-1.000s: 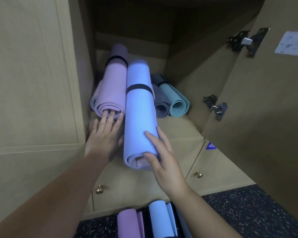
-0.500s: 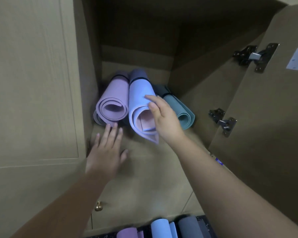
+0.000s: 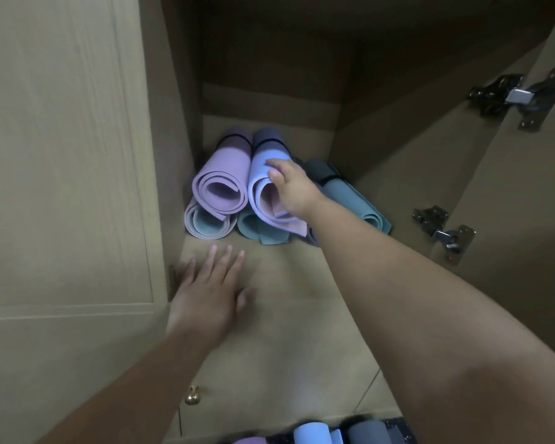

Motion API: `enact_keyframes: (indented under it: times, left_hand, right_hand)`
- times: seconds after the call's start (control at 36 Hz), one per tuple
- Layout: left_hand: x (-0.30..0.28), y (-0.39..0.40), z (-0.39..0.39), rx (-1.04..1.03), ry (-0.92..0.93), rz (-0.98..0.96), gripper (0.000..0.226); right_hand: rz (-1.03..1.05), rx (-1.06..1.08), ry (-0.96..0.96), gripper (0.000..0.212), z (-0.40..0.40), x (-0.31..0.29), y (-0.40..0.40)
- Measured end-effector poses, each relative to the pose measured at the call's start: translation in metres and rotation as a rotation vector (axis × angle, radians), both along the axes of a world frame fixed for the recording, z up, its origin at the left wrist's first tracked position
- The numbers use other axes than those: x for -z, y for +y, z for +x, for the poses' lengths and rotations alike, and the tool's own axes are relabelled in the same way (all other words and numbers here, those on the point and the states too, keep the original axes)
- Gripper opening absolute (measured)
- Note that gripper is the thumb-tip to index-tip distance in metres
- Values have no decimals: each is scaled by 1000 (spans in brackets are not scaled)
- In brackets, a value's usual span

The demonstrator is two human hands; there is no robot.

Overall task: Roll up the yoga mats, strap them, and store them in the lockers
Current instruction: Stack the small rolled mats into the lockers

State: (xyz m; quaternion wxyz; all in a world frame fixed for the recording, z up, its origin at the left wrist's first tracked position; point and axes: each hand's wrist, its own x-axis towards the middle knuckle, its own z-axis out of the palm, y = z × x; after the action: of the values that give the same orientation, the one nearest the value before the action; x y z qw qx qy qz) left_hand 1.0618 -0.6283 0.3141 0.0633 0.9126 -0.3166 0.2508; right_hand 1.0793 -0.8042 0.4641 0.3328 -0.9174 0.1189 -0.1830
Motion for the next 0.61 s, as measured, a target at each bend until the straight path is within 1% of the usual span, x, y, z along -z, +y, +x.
enact_keyframes:
  times: [0.03, 0.08, 0.11, 0.17, 0.22, 0.28, 0.31, 0.39, 0.5, 0.61]
  left_hand:
    - [0, 0, 0, 4, 0, 0, 62]
    - [0, 1, 1, 9, -5, -1, 60]
    - [0, 1, 1, 9, -7, -1, 60]
    - [0, 2, 0, 11, -7, 0, 60]
    - [-1, 1, -1, 14, -1, -4, 59]
    - [-1, 2, -1, 13, 6, -7, 59]
    - [0, 1, -2, 13, 10, -11, 59]
    - [1, 1, -2, 17, 10, -22, 58]
    - [0, 2, -2, 37, 27, -34, 57]
    - [-1, 3, -4, 46, 40, -54, 56]
  right_hand:
    - [33, 65, 6, 45, 1, -1, -1]
    - [-31, 186, 7, 53, 2, -7, 1]
    - [-74, 217, 48, 54, 3, -11, 6]
    - [-118, 203, 97, 53, 4, -15, 18]
    - [-9, 177, 34, 52, 5, -9, 26]
    - [75, 164, -21, 65, 4, -1, 29]
    - [84, 162, -34, 73, 5, 2, 29]
    - [44, 169, -41, 91, 10, 9, 28]
    - [-19, 185, -39, 101, 22, 12, 29]
    - [-2, 187, 10, 110, 37, 13, 22]
